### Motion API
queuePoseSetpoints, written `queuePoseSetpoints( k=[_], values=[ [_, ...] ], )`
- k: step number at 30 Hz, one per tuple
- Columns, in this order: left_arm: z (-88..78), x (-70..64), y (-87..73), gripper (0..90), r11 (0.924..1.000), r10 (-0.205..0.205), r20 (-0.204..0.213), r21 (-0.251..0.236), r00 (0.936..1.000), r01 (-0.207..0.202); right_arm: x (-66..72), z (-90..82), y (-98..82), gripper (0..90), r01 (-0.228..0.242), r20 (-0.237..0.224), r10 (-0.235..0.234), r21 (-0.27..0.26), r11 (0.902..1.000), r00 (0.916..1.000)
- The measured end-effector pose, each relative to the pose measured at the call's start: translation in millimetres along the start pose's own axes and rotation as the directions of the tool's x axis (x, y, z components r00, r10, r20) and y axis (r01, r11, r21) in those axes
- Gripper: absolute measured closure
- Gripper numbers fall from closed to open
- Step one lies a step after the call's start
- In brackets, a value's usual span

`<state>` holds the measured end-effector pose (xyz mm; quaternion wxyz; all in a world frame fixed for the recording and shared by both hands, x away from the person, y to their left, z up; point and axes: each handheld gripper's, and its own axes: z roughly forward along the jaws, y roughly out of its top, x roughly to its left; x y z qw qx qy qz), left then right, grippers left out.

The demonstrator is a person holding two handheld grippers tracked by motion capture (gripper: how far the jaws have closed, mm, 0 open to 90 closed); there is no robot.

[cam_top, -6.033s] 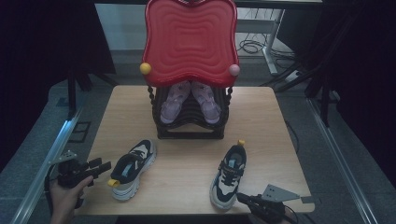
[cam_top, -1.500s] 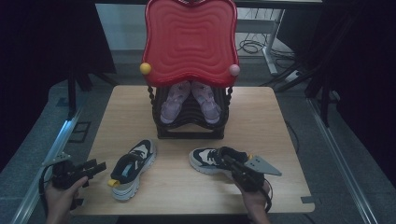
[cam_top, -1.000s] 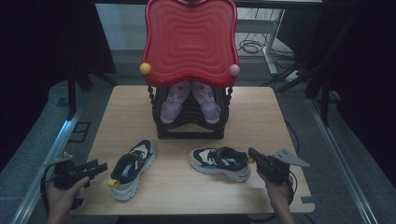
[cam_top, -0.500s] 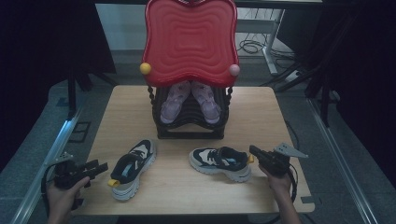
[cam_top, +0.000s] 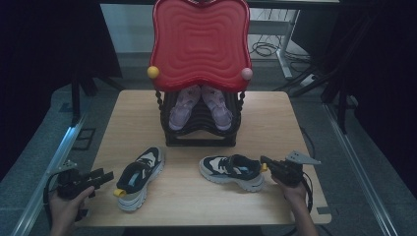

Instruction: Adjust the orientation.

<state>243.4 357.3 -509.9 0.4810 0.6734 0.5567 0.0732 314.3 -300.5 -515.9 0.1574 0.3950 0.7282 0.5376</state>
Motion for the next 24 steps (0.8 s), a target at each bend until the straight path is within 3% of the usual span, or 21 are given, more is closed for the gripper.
queuePoseSetpoints(
  k=[6,24],
  values=[
    [0.5,0.8,-0.4,37.7,1.0000,-0.001,-0.001,0.003,1.0000,0.001,3.8,4.7,-3.6,90.0,0.018,-0.049,-0.018,0.017,0.9997,0.9986],
    [-2.2,1.4,0.1,37.7,1.0000,-0.001,-0.001,-0.003,1.0000,0.001,15.3,-5.8,-8.8,90.0,0.030,-0.050,-0.029,0.019,0.9993,0.9983]
  ],
)
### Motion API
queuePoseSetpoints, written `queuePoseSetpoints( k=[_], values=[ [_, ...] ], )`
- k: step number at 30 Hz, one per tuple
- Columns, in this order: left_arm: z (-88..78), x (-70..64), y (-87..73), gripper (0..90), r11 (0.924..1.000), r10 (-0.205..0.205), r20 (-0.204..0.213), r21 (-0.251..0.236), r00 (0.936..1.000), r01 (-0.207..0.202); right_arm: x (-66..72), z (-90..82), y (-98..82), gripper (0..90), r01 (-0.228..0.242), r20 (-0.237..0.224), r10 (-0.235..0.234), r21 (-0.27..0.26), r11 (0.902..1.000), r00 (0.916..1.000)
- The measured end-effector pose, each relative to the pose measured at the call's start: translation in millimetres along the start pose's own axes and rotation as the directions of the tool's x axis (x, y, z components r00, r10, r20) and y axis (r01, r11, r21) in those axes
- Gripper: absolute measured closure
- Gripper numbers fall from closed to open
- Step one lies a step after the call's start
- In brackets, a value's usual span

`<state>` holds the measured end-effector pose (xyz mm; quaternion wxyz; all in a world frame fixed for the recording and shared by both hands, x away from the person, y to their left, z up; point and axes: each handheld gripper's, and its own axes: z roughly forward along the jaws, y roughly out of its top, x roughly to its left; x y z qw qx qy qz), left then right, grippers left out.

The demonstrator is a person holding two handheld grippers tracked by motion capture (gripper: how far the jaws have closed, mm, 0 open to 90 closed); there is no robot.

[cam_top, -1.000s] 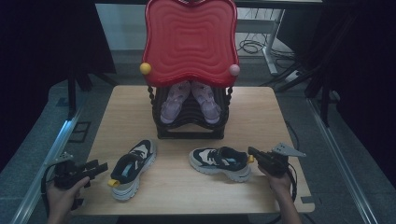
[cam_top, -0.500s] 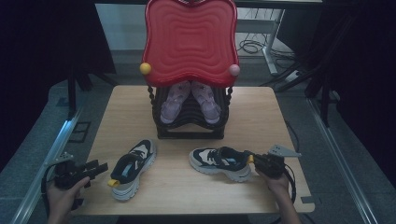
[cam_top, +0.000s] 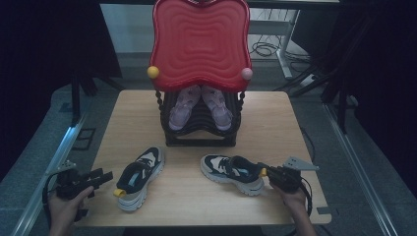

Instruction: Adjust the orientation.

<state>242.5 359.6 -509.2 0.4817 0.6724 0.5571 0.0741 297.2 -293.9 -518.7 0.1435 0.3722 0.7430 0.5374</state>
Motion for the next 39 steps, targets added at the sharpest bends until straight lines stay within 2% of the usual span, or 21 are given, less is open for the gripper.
queuePoseSetpoints(
  k=[18,30,39],
  values=[
    [-4.6,0.2,1.0,37.6,0.9999,-0.002,0.001,-0.013,1.0000,0.002,20.9,-11.8,-8.8,90.0,0.015,0.016,-0.015,0.002,0.9999,0.9998],
    [-5.0,0.3,0.8,37.6,0.9999,-0.004,0.003,-0.016,1.0000,0.004,38.0,-19.6,-15.6,90.0,0.029,0.010,-0.029,-0.001,0.9996,0.9995],
    [-1.9,-2.1,1.9,37.6,1.0000,0.001,0.008,-0.009,1.0000,-0.001,39.7,-20.2,-16.8,90.0,0.026,0.009,-0.026,-0.005,0.9996,0.9996]
  ],
)
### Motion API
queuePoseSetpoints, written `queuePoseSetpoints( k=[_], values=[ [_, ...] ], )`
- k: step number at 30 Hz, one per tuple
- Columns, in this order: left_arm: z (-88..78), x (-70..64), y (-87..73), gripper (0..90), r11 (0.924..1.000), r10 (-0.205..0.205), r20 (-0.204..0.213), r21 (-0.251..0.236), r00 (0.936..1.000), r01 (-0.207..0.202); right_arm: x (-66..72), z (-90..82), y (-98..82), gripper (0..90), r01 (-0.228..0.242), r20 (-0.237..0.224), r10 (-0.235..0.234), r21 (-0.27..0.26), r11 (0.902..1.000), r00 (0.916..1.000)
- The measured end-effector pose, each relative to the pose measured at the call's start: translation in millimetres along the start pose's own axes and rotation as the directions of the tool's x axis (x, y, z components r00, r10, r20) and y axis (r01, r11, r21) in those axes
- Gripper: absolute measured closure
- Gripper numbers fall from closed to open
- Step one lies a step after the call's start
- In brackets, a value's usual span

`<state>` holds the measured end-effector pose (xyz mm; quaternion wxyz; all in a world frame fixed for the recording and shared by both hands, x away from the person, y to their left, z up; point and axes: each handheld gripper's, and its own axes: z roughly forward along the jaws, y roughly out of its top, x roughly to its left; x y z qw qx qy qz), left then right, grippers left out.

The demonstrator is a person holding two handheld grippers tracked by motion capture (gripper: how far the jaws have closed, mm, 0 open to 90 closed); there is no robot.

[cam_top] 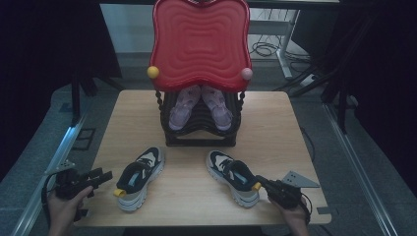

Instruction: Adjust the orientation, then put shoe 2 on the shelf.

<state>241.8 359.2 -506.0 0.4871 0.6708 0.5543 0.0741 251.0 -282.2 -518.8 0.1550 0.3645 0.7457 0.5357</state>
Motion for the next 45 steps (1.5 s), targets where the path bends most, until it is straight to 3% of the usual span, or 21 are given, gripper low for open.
queuePoseSetpoints(
  k=[8,19,22,27,34,45],
  values=[
    [2.6,-2.5,2.4,37.6,0.9999,0.010,0.010,0.000,0.9999,-0.010,0.3,-1.0,0.4,90.0,0.004,0.008,-0.004,-0.001,1.0000,1.0000],
    [-5.4,-14.2,8.3,37.6,0.9988,0.035,0.022,-0.034,0.9991,-0.035,-6.6,-12.8,14.1,89.9,0.003,0.050,0.001,-0.075,0.9972,0.9988],
    [-6.7,-15.6,9.1,37.6,0.9987,0.032,0.046,-0.041,0.9984,-0.030,-7.4,-14.2,16.5,89.8,-0.004,0.046,0.008,-0.082,0.9967,0.9989],
    [-6.3,-18.3,9.4,37.6,0.9985,0.041,0.053,-0.039,0.9978,-0.039,-4.1,-13.6,23.2,89.4,0.009,0.038,-0.006,-0.087,0.9962,0.9993],
    [-3.8,-22.8,10.6,37.7,0.9981,0.053,0.061,-0.035,0.9967,-0.051,4.1,-11.2,32.8,77.3,0.041,0.005,-0.041,-0.083,0.9957,0.9992],
    [6.8,-35.3,12.2,39.4,0.9964,0.085,0.080,-0.011,0.9932,-0.084,6.3,-7.6,41.9,62.9,0.003,0.020,-0.001,-0.100,0.9950,0.9998]
  ],
)
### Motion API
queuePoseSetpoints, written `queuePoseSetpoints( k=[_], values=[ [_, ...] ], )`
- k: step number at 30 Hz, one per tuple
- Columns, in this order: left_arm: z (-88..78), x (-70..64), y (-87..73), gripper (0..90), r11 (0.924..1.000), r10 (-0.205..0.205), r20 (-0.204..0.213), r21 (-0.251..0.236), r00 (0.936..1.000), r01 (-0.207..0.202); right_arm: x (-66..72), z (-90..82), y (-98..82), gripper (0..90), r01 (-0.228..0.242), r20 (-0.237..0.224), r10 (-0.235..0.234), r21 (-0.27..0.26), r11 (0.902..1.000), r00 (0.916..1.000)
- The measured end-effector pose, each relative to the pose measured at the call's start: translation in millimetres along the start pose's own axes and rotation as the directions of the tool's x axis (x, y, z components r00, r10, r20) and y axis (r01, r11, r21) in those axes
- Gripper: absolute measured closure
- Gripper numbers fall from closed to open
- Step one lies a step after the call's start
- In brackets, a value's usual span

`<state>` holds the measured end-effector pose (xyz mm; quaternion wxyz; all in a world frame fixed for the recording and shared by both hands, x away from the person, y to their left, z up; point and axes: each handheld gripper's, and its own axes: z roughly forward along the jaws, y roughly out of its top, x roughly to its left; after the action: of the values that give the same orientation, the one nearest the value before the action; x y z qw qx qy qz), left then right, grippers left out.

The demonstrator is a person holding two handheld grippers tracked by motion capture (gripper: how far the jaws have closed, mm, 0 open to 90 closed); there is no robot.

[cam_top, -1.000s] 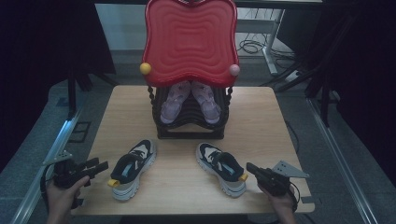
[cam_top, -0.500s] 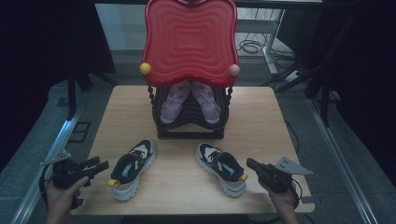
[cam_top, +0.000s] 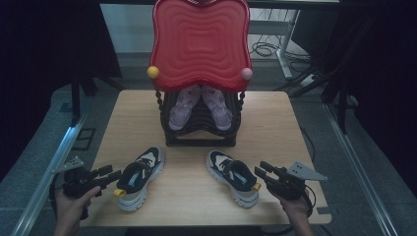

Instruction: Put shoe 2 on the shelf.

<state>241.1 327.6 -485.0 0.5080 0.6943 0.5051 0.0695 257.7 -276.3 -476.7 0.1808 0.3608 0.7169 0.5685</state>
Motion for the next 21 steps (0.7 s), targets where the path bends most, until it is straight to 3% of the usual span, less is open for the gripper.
queuePoseSetpoints(
  k=[5,12,21],
  values=[
    [9.6,-1.0,-1.7,40.5,0.9997,0.004,0.005,0.023,1.0000,-0.004,0.9,3.6,-1.4,61.1,0.003,0.002,-0.003,0.010,0.9999,1.0000],
    [25.9,-3.9,4.6,45.0,0.9975,0.047,-0.012,0.054,0.9988,-0.046,1.7,4.4,-1.6,59.1,0.002,0.010,-0.002,0.012,0.9999,1.0000],
    [39.5,-2.3,6.6,55.2,0.9948,0.061,-0.013,0.083,0.9981,-0.059,-0.1,-0.1,-2.6,58.9,0.000,0.033,0.000,-0.001,1.0000,0.9995]
  ],
)
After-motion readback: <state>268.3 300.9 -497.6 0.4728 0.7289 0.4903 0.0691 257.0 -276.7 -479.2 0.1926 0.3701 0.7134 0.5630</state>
